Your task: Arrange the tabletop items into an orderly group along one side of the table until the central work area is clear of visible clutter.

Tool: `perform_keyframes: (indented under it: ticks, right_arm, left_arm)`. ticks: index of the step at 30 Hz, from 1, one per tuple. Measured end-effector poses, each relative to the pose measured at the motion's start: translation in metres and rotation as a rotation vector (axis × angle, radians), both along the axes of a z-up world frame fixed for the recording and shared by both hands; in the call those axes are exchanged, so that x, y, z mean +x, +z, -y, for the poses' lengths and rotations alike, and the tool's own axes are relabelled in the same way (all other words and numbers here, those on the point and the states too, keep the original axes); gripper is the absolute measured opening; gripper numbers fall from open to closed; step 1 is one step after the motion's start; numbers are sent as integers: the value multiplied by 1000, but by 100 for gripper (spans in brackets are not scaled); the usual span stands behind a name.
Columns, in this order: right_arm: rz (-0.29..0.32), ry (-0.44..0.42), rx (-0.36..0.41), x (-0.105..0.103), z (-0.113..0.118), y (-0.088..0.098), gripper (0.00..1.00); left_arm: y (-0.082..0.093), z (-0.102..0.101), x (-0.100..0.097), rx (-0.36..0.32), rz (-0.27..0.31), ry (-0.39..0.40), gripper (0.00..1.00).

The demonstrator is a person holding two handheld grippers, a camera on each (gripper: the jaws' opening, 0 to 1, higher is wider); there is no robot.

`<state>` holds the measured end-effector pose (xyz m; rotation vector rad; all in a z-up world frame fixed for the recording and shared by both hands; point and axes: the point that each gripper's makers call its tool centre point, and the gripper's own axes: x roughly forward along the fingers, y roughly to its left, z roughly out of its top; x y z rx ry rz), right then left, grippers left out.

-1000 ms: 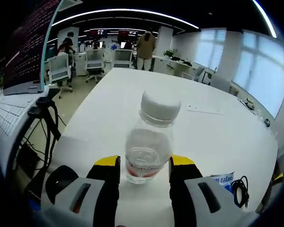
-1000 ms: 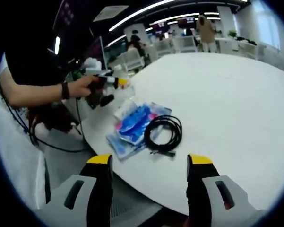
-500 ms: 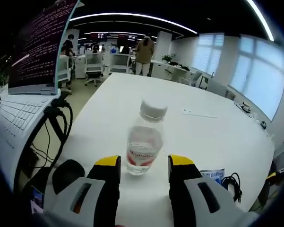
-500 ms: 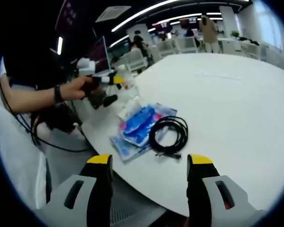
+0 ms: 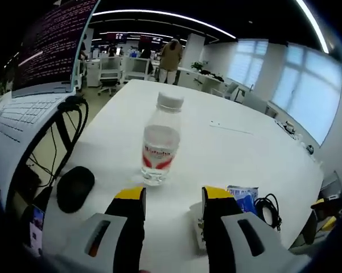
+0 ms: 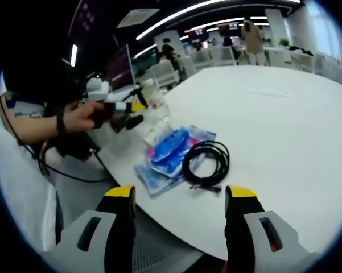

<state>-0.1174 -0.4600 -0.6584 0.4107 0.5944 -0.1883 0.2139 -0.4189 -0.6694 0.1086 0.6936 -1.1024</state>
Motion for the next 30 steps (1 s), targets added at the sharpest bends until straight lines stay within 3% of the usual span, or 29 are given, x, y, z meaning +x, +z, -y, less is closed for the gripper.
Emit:
perform_keyframes:
  ticks: [13, 16, 30]
  right_arm:
    - [4, -9, -2, -2, 1, 1, 62]
    - [5, -10, -1, -2, 1, 0, 62]
    - [9, -7, 6, -1, -3, -1, 63]
  left_arm:
    - [-4, 0, -22, -6, -60, -31, 38]
    - [-13, 0, -36, 11, -140, -57, 40]
    - [-43, 7, -74, 121, -253, -146, 45]
